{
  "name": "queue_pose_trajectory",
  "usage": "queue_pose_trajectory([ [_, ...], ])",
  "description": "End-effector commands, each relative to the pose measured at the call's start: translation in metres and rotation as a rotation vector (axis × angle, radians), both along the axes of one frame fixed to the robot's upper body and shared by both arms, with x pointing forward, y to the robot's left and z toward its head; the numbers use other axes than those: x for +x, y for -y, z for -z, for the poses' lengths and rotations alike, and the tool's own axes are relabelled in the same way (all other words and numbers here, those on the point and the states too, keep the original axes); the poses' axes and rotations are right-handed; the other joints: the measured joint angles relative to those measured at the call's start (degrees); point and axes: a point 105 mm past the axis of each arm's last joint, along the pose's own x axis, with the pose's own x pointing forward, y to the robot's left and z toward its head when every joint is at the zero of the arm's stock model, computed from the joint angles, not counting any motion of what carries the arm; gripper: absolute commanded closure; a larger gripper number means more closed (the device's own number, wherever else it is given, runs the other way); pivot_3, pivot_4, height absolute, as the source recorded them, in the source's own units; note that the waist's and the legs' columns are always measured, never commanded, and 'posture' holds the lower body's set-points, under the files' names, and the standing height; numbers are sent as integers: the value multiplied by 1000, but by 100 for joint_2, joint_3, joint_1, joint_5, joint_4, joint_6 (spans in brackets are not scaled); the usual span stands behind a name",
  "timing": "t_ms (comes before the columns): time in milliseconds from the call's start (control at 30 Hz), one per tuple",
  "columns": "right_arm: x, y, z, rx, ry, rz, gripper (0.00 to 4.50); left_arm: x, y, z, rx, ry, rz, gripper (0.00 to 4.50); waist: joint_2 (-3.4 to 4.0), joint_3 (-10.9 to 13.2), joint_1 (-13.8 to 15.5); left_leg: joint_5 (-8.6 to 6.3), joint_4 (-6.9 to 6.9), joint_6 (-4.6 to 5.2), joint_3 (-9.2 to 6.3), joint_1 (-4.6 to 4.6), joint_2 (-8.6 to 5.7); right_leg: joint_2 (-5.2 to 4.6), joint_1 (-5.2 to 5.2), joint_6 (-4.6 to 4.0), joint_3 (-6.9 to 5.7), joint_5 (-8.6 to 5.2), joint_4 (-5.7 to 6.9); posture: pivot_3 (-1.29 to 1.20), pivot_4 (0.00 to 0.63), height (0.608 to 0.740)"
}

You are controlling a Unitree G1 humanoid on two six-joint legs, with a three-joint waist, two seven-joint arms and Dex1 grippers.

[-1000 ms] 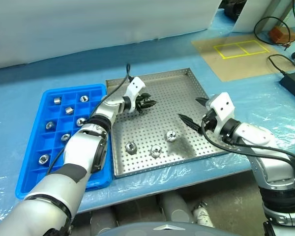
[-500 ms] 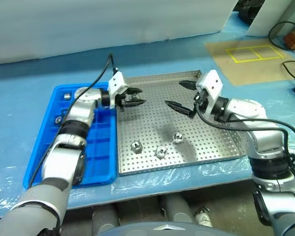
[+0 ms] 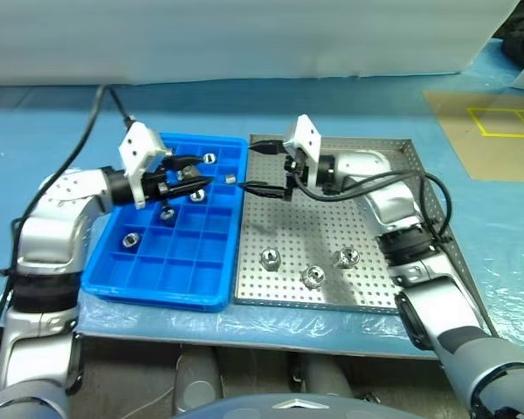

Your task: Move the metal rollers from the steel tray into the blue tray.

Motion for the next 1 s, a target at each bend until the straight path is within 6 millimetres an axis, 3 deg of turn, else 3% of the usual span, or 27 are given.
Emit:
queue_pose_trajectory([
  [33,-1,-14,-5,2,49,-68,0,-17,-18,1,26,6,-77,2603,0,0,77,2,-7,-3,-2,2,0,0,-1,-1,-2,-2,1,261,150,740],
  [200,-8,-35,-7,37,59,-145,0,-48,-39,23,2,-84,-164,2603,-6,1,147,18,-18,-31,-16,-20,3,3,-23,-2,-12,-9,2,325,150,740],
  [300,-9,-41,-2,34,50,-168,0,-56,-57,40,32,-114,-242,2603,-8,0,183,17,-20,-29,-26,-29,4,4,-31,-4,-20,-10,5,350,150,740],
  [533,-8,-49,5,23,40,-191,0,-79,-58,63,59,-223,-217,2603,-12,-1,383,21,-23,-35,-47,-34,5,5,-32,-6,-27,-13,8,371,150,740],
  [1000,-12,-43,10,14,52,-183,0,-72,-43,94,106,-297,-138,2603,-13,-2,431,26,-22,-43,-69,-45,5,10,-34,-6,-26,-13,11,310,150,740],
])
